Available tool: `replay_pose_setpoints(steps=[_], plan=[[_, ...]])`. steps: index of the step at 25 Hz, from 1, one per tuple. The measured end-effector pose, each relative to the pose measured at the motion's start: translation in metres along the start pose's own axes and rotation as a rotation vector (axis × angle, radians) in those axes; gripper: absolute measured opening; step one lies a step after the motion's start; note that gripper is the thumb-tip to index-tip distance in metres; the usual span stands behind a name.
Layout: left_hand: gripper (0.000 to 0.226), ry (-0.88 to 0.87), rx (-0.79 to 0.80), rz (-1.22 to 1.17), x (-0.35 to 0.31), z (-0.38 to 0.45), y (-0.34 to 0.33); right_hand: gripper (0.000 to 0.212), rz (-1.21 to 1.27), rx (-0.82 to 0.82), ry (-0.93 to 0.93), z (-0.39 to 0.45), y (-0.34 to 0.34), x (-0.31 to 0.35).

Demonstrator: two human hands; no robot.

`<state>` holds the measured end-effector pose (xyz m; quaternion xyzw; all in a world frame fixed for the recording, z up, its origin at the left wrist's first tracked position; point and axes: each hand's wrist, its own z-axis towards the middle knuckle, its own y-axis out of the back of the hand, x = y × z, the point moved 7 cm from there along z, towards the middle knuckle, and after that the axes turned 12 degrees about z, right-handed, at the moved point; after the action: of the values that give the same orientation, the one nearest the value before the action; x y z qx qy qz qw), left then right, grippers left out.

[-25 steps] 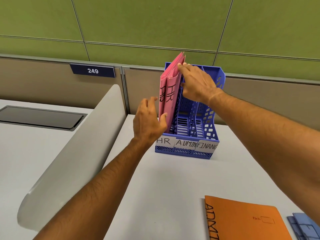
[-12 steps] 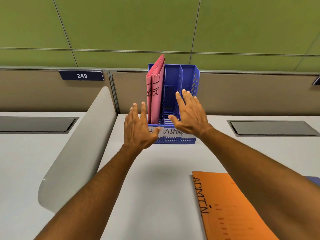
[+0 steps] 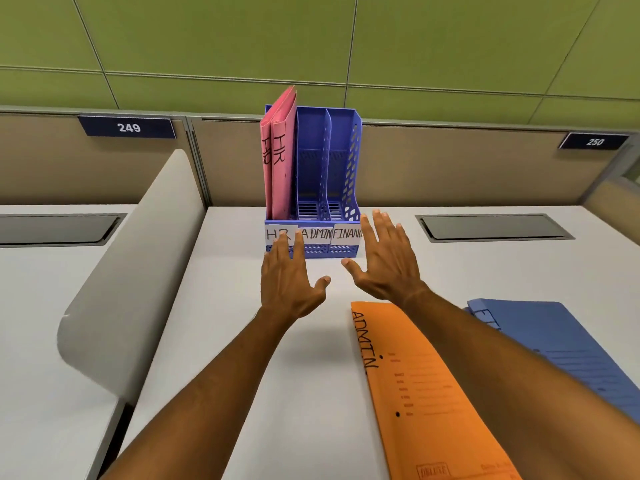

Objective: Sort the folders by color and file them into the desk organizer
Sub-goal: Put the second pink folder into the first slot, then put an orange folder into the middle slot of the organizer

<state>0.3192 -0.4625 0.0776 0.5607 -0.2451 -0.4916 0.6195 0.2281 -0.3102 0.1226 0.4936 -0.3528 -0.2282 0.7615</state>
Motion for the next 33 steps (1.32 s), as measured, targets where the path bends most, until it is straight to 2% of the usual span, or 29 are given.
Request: replay_pose_setpoints(steps=[4,9,16,20,24,26,31,33], plan=[[0.104,0.015,0.035,0.031,-0.022,-0.030,-0.014,0.094,-0.012,0.025,-0.010,-0.035,-0.003,-0.020],[0.103,0.072,0.181,0.061,-0.052,-0.087,-0.047,0.092,-0.002,0.101,-0.006,-0.079,-0.014,-0.052],[0.109,0.205,0.420,-0.106,-0.085,-0.145,-0.090,0.094,0.061,0.171,0.015,-0.135,-0.027,-0.096],[0.102,0.282,0.390,-0.162,-0.099,-0.156,-0.098,0.095,0.099,0.212,0.018,-0.156,-0.034,-0.114],[0.068,0.310,0.358,-0.241,-0.108,-0.154,-0.103,0.096,0.109,0.282,0.005,-0.173,-0.048,-0.122],[0.059,0.333,0.355,-0.251,-0.106,-0.152,-0.104,0.097,0.103,0.313,0.006,-0.176,-0.055,-0.122],[0.063,0.457,0.364,-0.408,-0.095,-0.150,-0.101,0.103,0.072,0.361,0.004,-0.174,-0.064,-0.119],[0.055,0.496,0.375,-0.463,-0.092,-0.150,-0.102,0.105,0.057,0.368,0.014,-0.172,-0.065,-0.117]])
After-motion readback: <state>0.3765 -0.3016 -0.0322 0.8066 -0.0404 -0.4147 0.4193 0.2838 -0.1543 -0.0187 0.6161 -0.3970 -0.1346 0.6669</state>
